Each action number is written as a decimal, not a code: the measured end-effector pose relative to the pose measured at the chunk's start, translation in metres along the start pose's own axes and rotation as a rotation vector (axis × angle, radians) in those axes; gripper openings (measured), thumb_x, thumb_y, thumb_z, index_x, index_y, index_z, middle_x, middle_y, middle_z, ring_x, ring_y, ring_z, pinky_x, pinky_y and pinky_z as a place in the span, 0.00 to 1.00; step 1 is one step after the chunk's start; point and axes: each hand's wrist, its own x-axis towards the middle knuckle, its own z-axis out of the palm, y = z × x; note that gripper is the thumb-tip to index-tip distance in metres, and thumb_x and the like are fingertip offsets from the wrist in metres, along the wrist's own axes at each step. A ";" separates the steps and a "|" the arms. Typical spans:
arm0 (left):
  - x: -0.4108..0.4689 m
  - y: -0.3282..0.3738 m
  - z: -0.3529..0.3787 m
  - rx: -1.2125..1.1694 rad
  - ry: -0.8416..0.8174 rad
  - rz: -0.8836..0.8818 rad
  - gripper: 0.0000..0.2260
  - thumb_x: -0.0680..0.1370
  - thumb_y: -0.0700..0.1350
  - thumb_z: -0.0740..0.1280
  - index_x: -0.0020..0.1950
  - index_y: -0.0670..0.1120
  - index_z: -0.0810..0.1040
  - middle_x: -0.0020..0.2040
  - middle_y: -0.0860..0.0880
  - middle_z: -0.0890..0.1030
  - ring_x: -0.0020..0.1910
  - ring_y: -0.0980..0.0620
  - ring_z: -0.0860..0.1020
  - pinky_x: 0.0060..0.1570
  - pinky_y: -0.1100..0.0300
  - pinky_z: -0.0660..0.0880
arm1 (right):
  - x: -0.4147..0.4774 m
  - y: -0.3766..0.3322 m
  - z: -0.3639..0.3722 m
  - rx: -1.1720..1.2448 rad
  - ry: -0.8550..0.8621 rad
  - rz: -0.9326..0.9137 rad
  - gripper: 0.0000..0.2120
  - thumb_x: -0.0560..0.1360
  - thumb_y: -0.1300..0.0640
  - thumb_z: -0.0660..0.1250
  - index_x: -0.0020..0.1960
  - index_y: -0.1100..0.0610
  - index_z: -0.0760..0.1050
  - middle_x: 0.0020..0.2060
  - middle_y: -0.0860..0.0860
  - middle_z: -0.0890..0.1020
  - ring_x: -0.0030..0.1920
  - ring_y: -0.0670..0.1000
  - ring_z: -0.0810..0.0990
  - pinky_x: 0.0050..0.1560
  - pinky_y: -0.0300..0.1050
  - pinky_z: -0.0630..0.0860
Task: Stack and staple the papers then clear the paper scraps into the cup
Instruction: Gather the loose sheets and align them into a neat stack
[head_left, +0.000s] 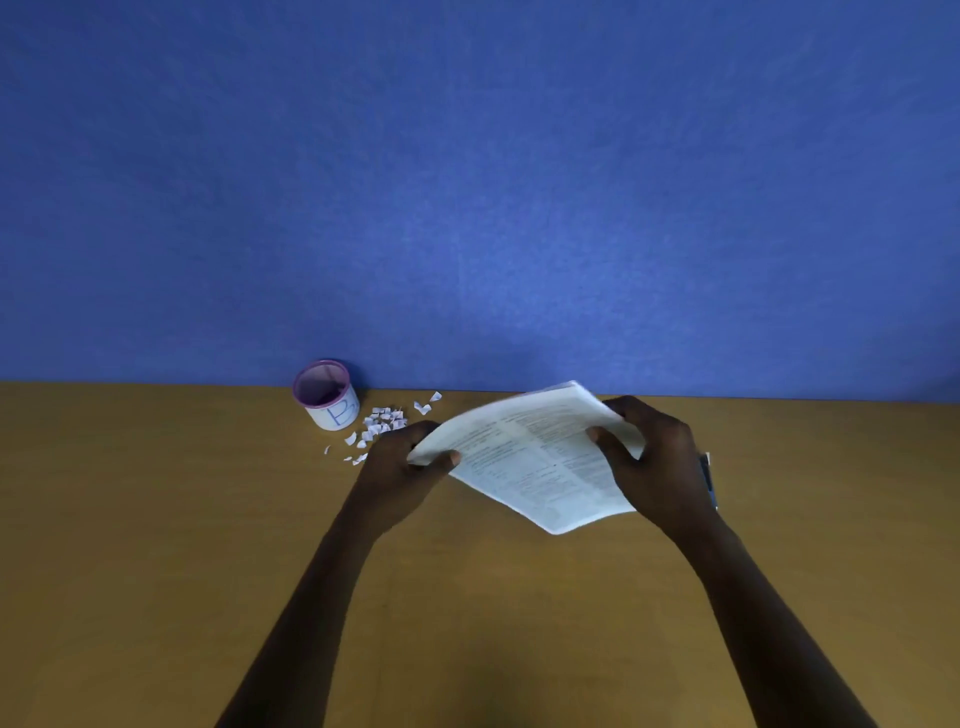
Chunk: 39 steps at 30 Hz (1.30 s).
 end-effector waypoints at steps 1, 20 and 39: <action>-0.003 -0.002 0.002 -0.164 0.045 -0.057 0.07 0.78 0.42 0.75 0.56 0.49 0.86 0.50 0.53 0.89 0.51 0.54 0.86 0.55 0.48 0.83 | -0.001 0.003 -0.002 0.026 0.013 0.033 0.09 0.76 0.63 0.74 0.55 0.55 0.83 0.42 0.40 0.83 0.44 0.30 0.79 0.42 0.21 0.69; -0.024 0.024 0.056 -0.377 0.331 0.071 0.05 0.83 0.37 0.67 0.55 0.46 0.78 0.45 0.57 0.83 0.49 0.59 0.82 0.50 0.65 0.77 | -0.037 0.040 0.038 0.561 0.094 0.376 0.16 0.78 0.67 0.71 0.58 0.48 0.80 0.51 0.46 0.87 0.55 0.47 0.86 0.55 0.51 0.84; -0.029 0.003 0.072 -0.214 0.313 -0.005 0.08 0.84 0.40 0.66 0.61 0.43 0.82 0.57 0.56 0.86 0.56 0.59 0.84 0.51 0.66 0.81 | -0.045 0.057 0.057 0.459 0.100 0.408 0.13 0.79 0.65 0.70 0.63 0.59 0.78 0.56 0.53 0.85 0.59 0.54 0.84 0.58 0.63 0.82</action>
